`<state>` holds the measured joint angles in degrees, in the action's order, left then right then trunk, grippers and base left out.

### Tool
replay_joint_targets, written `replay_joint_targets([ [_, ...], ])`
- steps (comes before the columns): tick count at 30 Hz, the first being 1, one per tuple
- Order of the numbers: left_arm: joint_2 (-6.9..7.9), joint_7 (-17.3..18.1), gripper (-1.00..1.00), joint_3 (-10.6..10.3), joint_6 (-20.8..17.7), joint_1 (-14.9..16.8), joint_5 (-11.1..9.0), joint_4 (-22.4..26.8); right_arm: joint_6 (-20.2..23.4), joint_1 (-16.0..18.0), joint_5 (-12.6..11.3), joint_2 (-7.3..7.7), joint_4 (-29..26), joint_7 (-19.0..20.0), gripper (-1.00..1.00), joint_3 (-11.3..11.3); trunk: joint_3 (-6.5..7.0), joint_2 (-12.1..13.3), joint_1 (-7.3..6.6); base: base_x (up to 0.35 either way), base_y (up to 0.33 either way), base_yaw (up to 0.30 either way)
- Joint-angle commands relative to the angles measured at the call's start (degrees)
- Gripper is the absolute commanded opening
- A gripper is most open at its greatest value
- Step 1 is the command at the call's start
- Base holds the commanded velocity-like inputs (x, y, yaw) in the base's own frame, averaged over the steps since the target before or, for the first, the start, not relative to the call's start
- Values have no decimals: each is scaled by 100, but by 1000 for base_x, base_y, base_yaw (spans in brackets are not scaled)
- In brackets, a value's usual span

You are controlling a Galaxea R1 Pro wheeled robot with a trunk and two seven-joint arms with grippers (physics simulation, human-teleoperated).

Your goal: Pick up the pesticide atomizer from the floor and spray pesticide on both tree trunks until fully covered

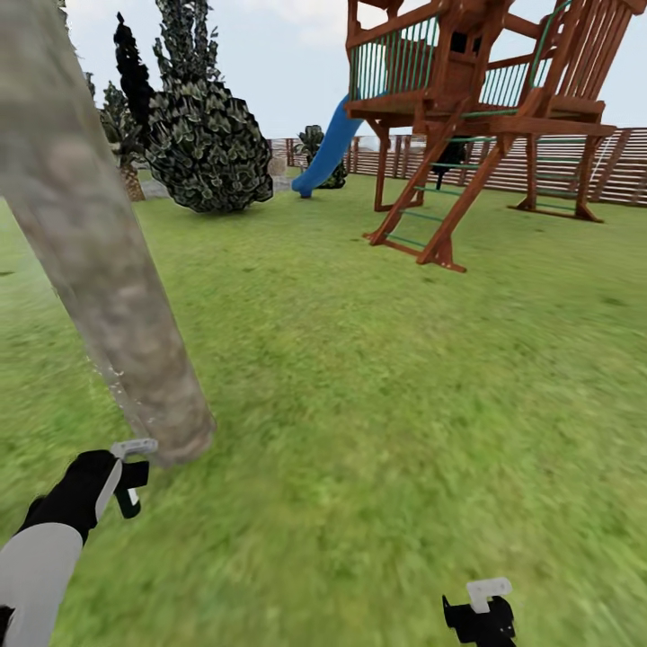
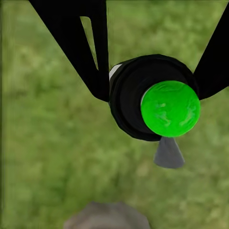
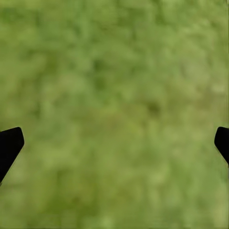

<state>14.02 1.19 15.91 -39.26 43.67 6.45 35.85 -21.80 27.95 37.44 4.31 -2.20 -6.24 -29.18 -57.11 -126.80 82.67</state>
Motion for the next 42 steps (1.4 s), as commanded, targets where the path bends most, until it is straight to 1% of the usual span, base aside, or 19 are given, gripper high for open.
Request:
replay_joint_targets([
  [1, -24, -2, -100, 0, 3, 1, 23, 1, 0, 0, 0, 0, 0, 0, 100, 0, 0, 0, 0, 247, -169, 274],
  [8, -45, -5, -100, -17, -18, 49, 28, 82, 0, 0, 0, 8, -2, -7, 100, 0, 0, 0, 0, 51, -23, 157],
  [9, -14, -5, -100, -16, -44, 77, 44, 88, 0, 0, 0, 8, -1, -7, 100, 0, 0, 0, 0, 1, 0, 7],
  [11, 177, 1, -100, -17, -67, 101, 59, 91, 0, 0, 0, 9, 0, -5, 100, 0, 0, 0, 0, 0, 0, 2],
  [12, 213, 7, -100, -29, -82, 106, 54, 91, 0, 0, 0, 9, 0, -8, 100, 0, 0, 0, 0, 0, 0, 0],
  [16, 174, 304, -100, -92, -109, 226, 69, 100, 0, 0, 0, 9, 0, -6, 100, 0, 0, 0, 0, 0, 0, 0],
  [17, 229, 439, -100, -169, -120, 294, 89, 98, 0, 0, 0, 9, 0, -7, 100, 0, 0, 0, 0, 0, 0, 0],
  [20, 384, 509, -100, -228, -245, 407, 94, 97, 0, 0, 0, 9, 0, -1, 100, 0, 0, 0, 0, 0, 0, 0],
  [21, 373, 512, -100, -291, -264, 414, 94, 97, 0, 0, 0, 9, 0, -2, 100, 0, 0, 0, 0, 0, 0, 0],
  [22, 328, 510, -100, -515, -281, 419, 79, 97, 0, 0, 0, 9, 0, -1, 100, 0, 0, 0, 0, 0, 0, 0],
  [23, 136, 501, -100, -796, -306, 425, 62, 99, 0, 0, 0, 9, 0, 0, 100, 0, 0, 0, 0, 0, 0, 0],
  [24, 47, 501, -100, -878, -372, 452, 51, 101, 0, 0, 0, 9, 0, 0, 100, 0, 0, 0, 0, 0, 0, 0],
  [26, 15, 509, -100, -916, -586, 575, 34, 97, 0, 0, 0, 9, 0, 0, 100, 0, 0, 0, 0, 0, 0, 0],
  [27, 75, 521, -100, -921, -683, 683, 34, 97, 0, 0, 0, 9, 0, 0, 100, 0, 0, 0, 0, 0, 0, 0],
  [28, 208, 569, -100, -919, -719, 723, 27, 97, 0, 0, 0, 9, 0, 0, 100, 0, 0, 0, 0, 0, 0, 0],
  [30, 276, 619, -100, -930, -736, 709, 36, 97, 0, 0, 0, 9, 0, 0, 100, 0, 0, 0, 0, 0, 0, 0],
  [32, 263, 636, -100, -937, -753, 723, 33, 105, 0, 0, 0, 6, 0, -2, 100, 0, 0, 0, 0, 0, 0, 25],
  [37, 225, 645, -100, -930, -1282, 883, 18, 461, 0, 0, 0, 7, -5, -1, 100, 0, 0, 0, 0, 55, -182, 210],
  [42, 178, 639, -100, -932, -1321, 914, 1, 614, 0, 0, 0, 15, -5, -7, 100, 0, 0, 0, 0, 159, -244, 32],
])
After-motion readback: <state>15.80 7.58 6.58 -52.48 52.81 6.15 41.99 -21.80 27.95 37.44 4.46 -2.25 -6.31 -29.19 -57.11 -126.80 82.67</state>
